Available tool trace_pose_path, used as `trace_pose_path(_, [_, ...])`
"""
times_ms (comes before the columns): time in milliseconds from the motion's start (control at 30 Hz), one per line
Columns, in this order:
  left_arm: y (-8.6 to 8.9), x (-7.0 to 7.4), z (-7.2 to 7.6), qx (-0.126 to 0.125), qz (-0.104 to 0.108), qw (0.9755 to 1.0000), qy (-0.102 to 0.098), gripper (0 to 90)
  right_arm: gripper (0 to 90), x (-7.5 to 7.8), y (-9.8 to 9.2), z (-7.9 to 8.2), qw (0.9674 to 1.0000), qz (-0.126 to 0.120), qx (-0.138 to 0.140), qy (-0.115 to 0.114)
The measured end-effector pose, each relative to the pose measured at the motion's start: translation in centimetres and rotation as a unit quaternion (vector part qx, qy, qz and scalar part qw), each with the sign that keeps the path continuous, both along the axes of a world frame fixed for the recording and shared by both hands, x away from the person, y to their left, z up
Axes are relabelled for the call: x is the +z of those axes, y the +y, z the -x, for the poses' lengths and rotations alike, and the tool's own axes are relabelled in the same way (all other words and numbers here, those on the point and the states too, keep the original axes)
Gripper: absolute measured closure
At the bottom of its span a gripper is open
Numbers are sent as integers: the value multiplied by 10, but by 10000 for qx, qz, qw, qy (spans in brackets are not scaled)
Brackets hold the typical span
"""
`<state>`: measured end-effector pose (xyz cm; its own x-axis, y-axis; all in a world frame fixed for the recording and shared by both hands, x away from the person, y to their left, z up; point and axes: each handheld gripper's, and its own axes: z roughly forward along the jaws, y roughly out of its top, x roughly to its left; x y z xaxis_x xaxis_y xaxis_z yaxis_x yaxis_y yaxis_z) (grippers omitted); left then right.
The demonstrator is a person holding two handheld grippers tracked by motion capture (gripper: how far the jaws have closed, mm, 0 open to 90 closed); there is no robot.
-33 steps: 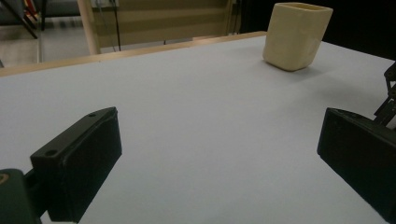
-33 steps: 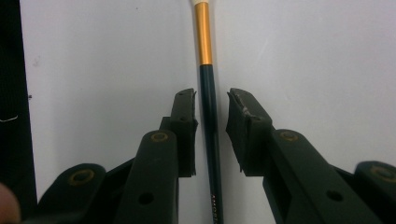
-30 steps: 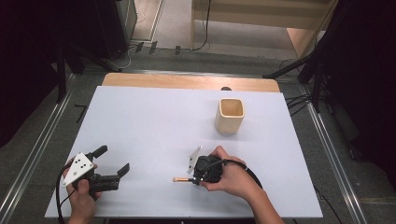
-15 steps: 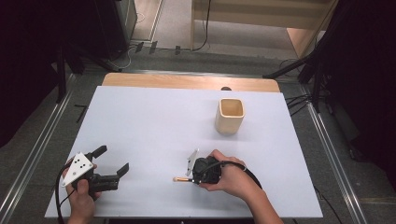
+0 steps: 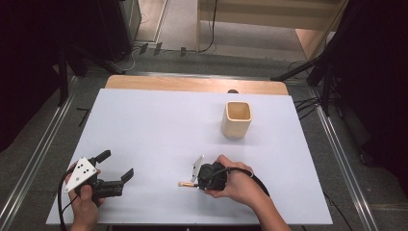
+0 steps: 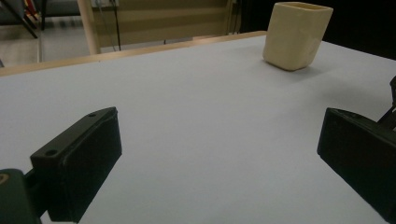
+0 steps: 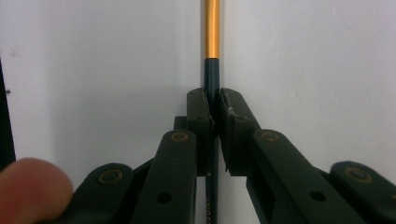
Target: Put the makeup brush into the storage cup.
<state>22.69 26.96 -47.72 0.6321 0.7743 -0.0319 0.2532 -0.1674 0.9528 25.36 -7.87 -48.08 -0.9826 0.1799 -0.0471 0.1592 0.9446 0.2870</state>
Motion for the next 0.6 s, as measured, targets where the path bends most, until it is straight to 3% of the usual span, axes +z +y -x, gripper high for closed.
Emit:
trace_pose_path(267, [1,0,0,6,13,10000,-9,4,845,1,-4,-1,9999,-121,-6,36])
trace_pose_path(600, [0,0,0,13,8,10000,-4,5,845,14,-19,-5,9965,-761,-325,-135])
